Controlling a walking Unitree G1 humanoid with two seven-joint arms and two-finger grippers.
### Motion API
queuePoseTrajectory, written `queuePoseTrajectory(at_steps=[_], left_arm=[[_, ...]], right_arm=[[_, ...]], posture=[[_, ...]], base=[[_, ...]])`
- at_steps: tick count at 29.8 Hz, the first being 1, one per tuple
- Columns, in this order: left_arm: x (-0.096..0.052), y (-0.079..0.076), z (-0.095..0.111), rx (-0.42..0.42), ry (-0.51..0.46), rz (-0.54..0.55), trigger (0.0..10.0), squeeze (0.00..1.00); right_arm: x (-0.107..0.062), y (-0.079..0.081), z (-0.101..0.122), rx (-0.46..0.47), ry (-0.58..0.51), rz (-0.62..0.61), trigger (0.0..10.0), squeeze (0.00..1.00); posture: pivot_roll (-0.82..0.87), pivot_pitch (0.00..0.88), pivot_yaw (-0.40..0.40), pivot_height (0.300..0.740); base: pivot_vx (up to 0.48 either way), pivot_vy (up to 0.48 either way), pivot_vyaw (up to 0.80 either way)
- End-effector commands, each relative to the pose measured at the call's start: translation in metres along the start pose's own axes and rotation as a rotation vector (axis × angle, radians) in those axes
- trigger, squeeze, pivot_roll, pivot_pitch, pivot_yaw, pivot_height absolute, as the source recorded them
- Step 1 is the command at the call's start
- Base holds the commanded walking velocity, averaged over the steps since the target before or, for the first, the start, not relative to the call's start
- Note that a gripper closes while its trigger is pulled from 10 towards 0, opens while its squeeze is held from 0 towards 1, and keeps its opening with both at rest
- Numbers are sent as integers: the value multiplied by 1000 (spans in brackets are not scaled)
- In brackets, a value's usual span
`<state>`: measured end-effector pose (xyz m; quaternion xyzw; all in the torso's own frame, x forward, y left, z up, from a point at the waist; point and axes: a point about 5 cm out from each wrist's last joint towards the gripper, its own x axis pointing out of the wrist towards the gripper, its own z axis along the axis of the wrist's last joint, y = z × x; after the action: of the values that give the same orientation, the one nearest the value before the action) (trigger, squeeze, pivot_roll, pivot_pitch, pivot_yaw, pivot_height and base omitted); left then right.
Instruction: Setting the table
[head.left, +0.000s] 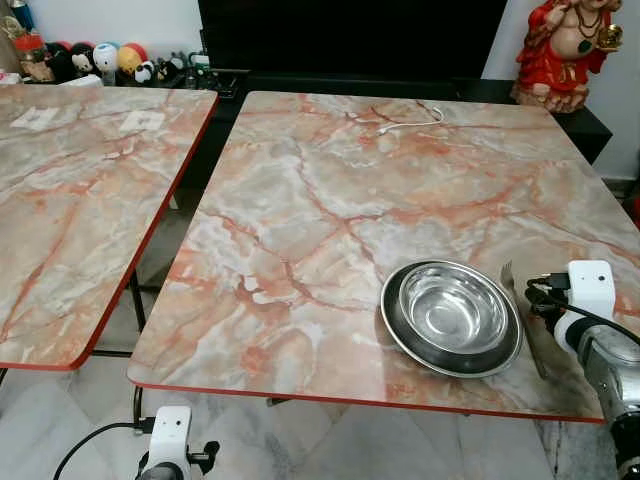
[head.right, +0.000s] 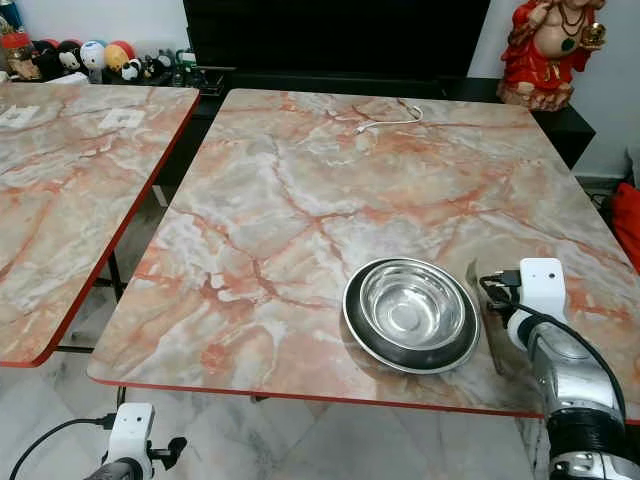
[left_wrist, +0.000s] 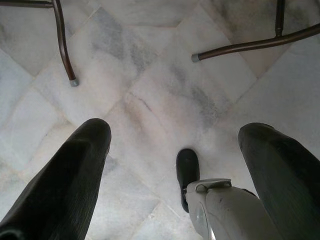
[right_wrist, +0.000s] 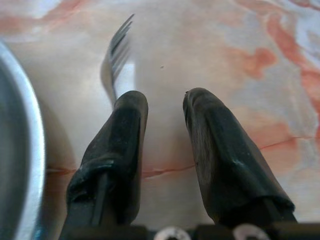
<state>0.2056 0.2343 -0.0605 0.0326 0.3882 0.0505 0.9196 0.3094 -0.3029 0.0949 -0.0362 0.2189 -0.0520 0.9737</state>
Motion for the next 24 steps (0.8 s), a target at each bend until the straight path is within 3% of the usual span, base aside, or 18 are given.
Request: queuePoseTrajectory(at_steps=[1,24], left_arm=[[-1,0,-5,3,21,-1,10000,0],[-1,0,-4,5,21,-1,10000,0]], right_arm=[[0,5,1,1,-5,24,10000,0],[1,4,-3,-2,14,12,10000,0]], posture=[[62,68,-26,740],[64,69,-24,740]], base=[[0,0,0],[0,0,0]])
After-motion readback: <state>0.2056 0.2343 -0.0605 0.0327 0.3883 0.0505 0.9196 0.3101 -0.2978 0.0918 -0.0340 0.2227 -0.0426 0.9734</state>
